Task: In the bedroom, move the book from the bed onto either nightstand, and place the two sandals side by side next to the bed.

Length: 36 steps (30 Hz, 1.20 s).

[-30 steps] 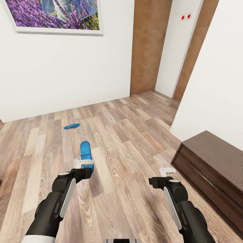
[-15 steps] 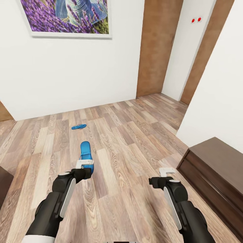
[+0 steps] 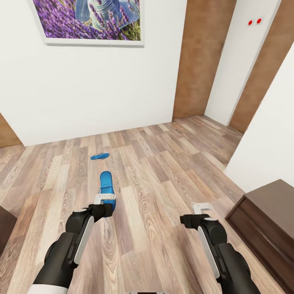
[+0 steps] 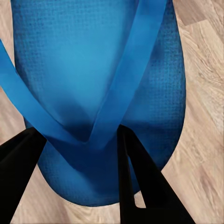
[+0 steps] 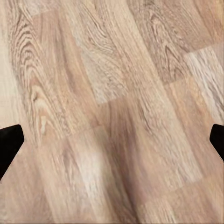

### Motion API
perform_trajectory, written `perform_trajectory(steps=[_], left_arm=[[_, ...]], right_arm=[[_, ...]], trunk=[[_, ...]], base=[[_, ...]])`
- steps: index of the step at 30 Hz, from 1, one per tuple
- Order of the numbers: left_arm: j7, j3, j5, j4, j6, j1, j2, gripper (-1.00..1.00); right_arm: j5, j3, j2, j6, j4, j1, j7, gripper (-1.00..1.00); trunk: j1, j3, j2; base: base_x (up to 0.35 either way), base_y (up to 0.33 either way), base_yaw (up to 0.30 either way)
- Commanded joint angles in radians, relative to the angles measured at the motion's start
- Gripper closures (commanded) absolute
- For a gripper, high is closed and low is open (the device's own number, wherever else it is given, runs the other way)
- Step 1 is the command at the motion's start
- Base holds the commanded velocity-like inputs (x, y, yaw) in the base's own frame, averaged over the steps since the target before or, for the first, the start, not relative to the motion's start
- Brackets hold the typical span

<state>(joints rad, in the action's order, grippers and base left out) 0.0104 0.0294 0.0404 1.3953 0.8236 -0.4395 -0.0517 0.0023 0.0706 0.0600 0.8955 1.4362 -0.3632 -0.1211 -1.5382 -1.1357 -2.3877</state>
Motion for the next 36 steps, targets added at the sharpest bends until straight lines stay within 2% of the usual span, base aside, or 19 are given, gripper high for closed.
perform_trajectory(steps=[1, 19, 36], left_arm=[[0.000, 0.000, 0.004, 0.001, 0.005, -0.001, 0.000, 1.00], [0.000, 0.000, 0.004, 0.001, 0.005, -0.001, 0.000, 1.00], [0.000, 0.004, 0.001, 0.001, 0.005, -0.001, 0.000, 1.00]], right_arm=[[0.000, 0.001, 0.000, 0.005, 0.002, 0.000, -0.004, -1.00], [0.000, 0.000, 0.000, 0.005, 0.001, 0.000, -0.004, -1.00], [0.000, 0.000, -0.002, 0.005, -0.002, 0.000, -0.003, -1.00]], trunk=[[0.000, -0.001, 0.000], [0.000, -0.004, 0.000], [0.000, -0.023, 0.000]], base=[[0.336, 0.000, 0.258], [0.336, 0.000, 0.258], [0.336, -0.113, 0.189]])
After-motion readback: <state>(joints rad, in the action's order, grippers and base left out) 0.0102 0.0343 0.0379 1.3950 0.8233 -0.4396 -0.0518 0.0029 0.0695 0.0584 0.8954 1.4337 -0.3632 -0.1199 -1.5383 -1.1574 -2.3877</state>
